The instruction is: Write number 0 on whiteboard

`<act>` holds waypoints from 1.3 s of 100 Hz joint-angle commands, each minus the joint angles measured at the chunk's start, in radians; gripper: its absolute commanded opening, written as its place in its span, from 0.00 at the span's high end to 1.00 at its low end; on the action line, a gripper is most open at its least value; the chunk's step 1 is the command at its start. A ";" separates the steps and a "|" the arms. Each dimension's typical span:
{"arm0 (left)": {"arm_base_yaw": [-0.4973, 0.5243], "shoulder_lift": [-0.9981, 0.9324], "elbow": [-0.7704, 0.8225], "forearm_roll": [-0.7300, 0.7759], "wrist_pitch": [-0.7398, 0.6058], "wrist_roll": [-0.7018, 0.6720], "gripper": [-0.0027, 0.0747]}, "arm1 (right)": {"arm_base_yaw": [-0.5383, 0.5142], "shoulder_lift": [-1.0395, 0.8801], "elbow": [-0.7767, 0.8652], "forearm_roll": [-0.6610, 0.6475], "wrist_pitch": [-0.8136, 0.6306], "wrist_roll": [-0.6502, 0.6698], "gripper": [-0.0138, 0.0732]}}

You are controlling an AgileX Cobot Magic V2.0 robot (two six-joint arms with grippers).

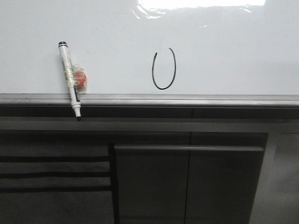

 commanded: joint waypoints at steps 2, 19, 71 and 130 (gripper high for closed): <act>0.005 -0.027 0.025 -0.003 -0.083 -0.010 0.99 | -0.005 0.008 -0.028 0.008 -0.068 -0.002 0.93; 0.005 -0.027 0.025 -0.003 -0.078 -0.010 0.99 | -0.005 0.008 -0.028 0.008 -0.068 -0.002 0.93; 0.005 -0.027 0.025 -0.003 -0.078 -0.010 0.99 | -0.005 -0.026 -0.006 0.006 -0.094 -0.004 0.93; 0.005 -0.027 0.025 -0.003 -0.078 -0.010 0.99 | -0.065 -0.387 0.381 0.005 -0.487 -0.018 0.93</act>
